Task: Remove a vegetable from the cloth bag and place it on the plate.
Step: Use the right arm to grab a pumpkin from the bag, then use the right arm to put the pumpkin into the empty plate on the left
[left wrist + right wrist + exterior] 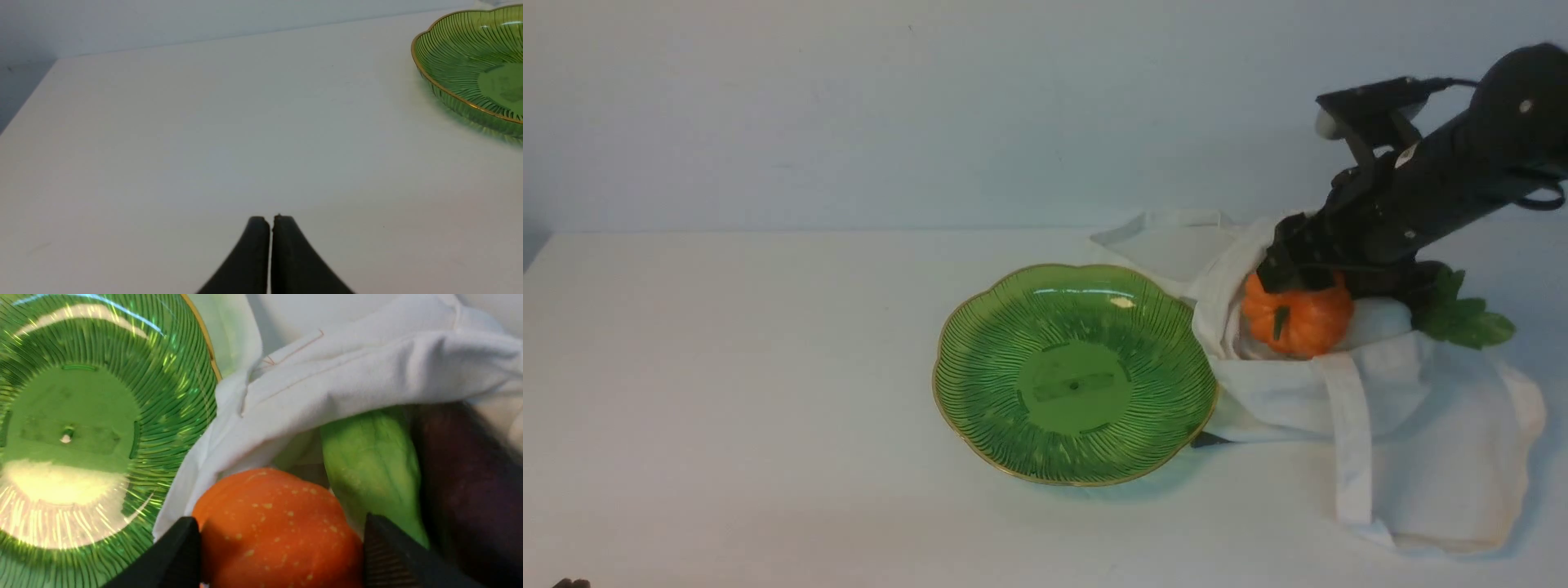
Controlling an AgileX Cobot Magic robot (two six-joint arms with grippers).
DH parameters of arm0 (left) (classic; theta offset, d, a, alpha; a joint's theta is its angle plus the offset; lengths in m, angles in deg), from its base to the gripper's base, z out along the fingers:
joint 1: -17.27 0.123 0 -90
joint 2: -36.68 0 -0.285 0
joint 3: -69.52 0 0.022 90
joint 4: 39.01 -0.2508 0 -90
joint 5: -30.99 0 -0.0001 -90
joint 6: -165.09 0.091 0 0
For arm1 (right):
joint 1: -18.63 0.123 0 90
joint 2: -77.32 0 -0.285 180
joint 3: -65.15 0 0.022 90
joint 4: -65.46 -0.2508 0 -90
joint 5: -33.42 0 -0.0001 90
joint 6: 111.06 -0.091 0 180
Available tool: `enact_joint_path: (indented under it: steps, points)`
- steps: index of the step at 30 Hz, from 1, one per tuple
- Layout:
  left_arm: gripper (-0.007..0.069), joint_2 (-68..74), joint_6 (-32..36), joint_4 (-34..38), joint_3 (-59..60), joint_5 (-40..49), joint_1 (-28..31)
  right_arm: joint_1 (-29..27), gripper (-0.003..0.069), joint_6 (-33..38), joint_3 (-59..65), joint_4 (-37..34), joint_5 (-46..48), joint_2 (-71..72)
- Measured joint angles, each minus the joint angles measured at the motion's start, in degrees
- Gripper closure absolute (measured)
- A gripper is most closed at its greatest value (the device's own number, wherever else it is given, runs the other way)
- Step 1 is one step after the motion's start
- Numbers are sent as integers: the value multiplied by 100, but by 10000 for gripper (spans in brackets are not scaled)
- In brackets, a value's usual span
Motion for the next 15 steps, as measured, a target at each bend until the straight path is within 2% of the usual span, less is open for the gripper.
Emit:
enact_joint_path:
  steps: [6, 8, 11, 15]
  points:
    - [629, 0, 0, 0, 0, 0, 0, 0, 202, -49, -293, 4, 372, 184]
    - [629, 0, 0, 0, 0, 0, 0, 26, 202, -119, -515, -190, 482, 285]
    - [629, 0, 0, 0, 0, 0, 0, 238, 202, -134, -786, -937, 450, 374]
    - [629, 0, 0, 0, 0, 0, 0, 796, 202, -134, -831, -1752, 113, 253]
